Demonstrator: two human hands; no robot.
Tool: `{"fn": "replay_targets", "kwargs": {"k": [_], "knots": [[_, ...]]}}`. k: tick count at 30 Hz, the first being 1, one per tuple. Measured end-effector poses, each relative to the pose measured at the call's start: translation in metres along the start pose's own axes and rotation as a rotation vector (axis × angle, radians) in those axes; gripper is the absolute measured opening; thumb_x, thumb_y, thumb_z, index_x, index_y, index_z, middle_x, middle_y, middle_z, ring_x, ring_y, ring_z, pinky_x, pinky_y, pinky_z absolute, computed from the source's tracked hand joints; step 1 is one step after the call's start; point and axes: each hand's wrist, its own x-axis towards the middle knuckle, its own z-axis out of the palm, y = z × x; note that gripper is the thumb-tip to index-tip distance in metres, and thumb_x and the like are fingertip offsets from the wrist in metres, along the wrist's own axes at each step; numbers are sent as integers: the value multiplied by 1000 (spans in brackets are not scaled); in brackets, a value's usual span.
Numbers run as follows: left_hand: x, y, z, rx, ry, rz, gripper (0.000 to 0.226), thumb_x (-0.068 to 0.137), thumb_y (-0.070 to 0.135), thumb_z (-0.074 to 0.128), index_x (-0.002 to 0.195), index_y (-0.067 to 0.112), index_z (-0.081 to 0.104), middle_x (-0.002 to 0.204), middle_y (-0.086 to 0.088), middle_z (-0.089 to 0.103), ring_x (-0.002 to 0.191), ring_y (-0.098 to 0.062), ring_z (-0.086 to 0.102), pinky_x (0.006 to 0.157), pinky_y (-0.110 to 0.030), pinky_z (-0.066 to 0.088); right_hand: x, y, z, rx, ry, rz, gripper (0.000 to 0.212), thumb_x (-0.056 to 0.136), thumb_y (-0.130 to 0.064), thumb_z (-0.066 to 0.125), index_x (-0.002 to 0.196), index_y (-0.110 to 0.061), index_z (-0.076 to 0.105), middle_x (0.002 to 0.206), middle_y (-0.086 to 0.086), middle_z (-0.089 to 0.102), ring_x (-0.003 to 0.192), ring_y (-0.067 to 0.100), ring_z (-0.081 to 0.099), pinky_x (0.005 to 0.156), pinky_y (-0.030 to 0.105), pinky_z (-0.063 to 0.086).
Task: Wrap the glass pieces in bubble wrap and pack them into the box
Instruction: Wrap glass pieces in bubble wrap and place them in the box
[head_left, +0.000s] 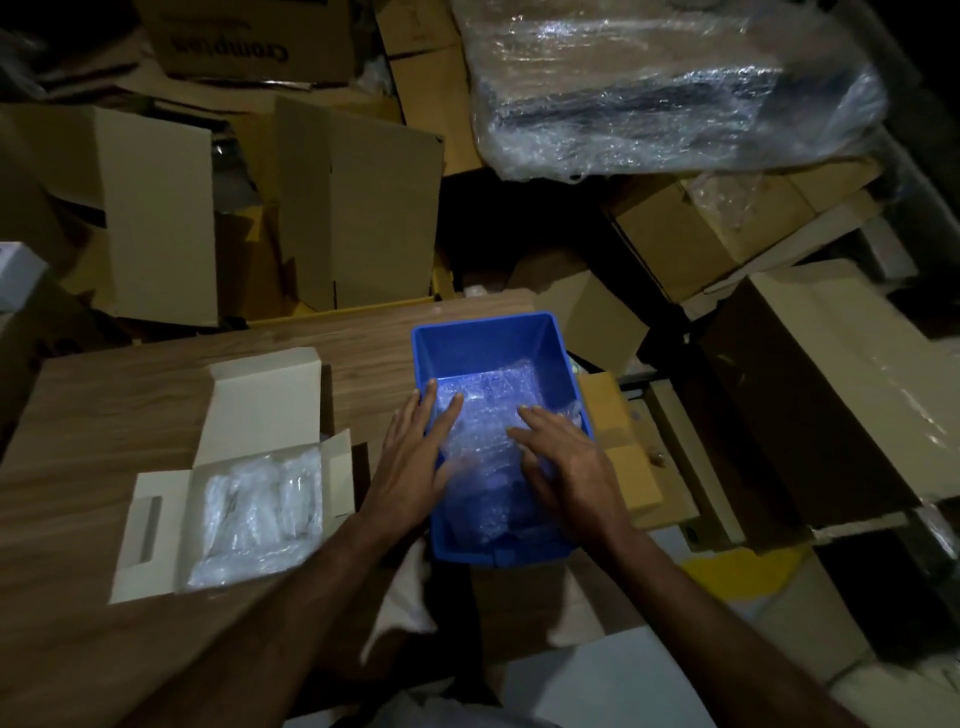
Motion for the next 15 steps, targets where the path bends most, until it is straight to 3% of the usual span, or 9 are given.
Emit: {"fn": "replay_targets", "kwargs": {"k": [4,7,9,12,15], "knots": [[3,15,-39,-305,110,124,53,94,25,71,143,34,54,164,11,29,154,-9,21,125,-43,25,5,-17,-9,42,87,-147,31,94,-18,67,125,-10,71,139,8,63,131,21,58,114,41,42],[-10,14,-75,-375,123,248,55,90,1,73,137,26,62,151,10,52,144,-9,43,119,-45,38,18,-31,-18,22,54,-152,64,90,-43,72,143,-13,54,153,6,50,144,18,43,123,39,28],[-22,10,-99,-385,151,274,44,94,4,67,134,23,66,142,10,62,139,-12,51,115,-42,43,31,-41,-20,-7,23,-113,74,87,-43,75,150,-15,46,156,3,45,148,16,37,125,46,24],[-43,3,-132,-375,243,268,31,99,17,55,127,21,70,132,10,68,132,-13,57,109,-31,46,53,-62,-17,112,10,-123,50,92,-34,74,138,-22,60,140,-6,61,135,10,51,118,50,35],[-62,-6,-154,-472,362,208,27,97,9,54,116,16,72,116,5,74,114,-17,68,96,-37,54,75,-90,-12,380,-99,-123,20,97,-33,70,115,-24,72,105,-12,73,99,5,68,87,39,55]]}}
